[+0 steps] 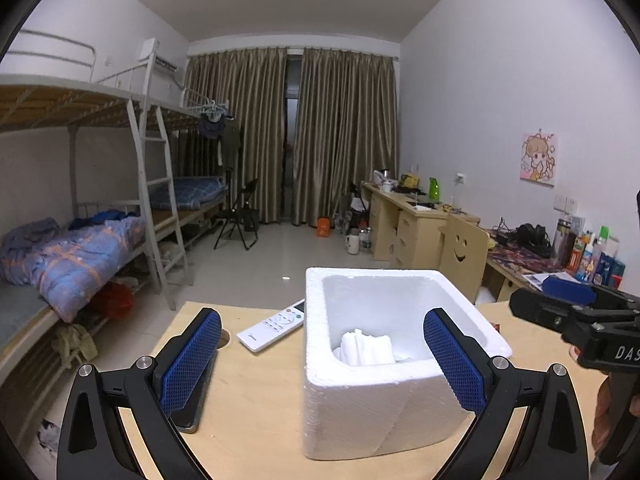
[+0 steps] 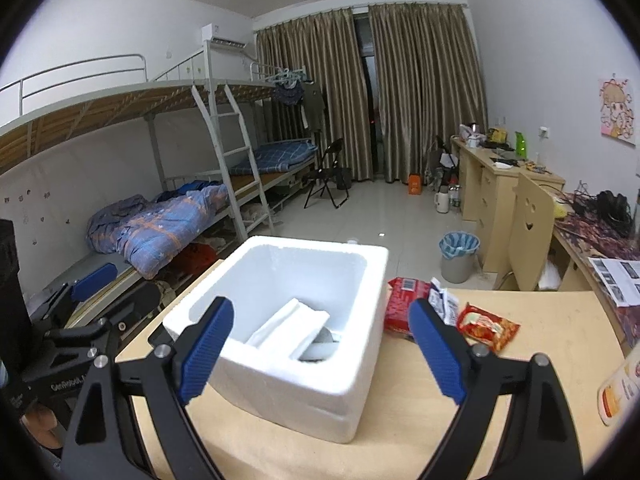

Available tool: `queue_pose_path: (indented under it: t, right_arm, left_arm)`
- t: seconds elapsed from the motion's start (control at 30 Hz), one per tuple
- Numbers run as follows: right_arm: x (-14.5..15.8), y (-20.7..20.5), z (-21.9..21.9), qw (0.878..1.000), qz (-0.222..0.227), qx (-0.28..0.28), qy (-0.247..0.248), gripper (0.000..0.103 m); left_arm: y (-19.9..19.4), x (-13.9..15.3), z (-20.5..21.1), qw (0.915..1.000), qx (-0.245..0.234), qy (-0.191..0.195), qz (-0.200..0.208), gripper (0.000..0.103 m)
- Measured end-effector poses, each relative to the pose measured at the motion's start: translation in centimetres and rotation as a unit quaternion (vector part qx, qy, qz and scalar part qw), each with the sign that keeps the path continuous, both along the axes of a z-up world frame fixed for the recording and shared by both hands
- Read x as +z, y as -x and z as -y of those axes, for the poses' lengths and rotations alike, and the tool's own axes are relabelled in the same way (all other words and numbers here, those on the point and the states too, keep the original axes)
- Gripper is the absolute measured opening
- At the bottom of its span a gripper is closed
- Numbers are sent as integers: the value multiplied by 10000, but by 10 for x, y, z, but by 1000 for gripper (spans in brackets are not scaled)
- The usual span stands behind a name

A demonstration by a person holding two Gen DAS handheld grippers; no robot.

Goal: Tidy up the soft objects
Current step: 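Withdraw both grippers up and away from the foam box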

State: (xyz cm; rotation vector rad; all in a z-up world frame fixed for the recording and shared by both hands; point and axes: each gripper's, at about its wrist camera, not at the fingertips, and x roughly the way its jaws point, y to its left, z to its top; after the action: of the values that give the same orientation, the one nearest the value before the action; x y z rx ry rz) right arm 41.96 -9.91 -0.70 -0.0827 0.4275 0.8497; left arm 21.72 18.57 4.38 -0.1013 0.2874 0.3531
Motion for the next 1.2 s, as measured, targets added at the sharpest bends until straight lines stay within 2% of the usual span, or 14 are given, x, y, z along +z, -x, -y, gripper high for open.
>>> queue_pose_path:
  t: [0.4,0.6,0.63,0.7,0.9,1.2]
  right_arm:
    - [14,29,45,9990,257,-234,-278,93]
    - [18,51,70,9980,421,-256,-406,93]
    - [19,55,73,9977,470,-250,-420,94]
    - [19,62,79,9970,562,-270,-466,103]
    - [18,83,93,9954,720,-339,-541,103]
    - [13,106,108,9941,787,-373,-646,103]
  left_arm:
    - [31,15,58,9992,-306,-274,5,101]
    - [59,22,79,9988,-393,-256,144,101]
    - [64,23,82,9987,-407,-262,165,101]
    - [75,24,89,9984,-450,-284,193,101]
    - [107,25,112,9971,-451,-500,367,101]
    - [140,26,131,9959,-576,-522,453,101]
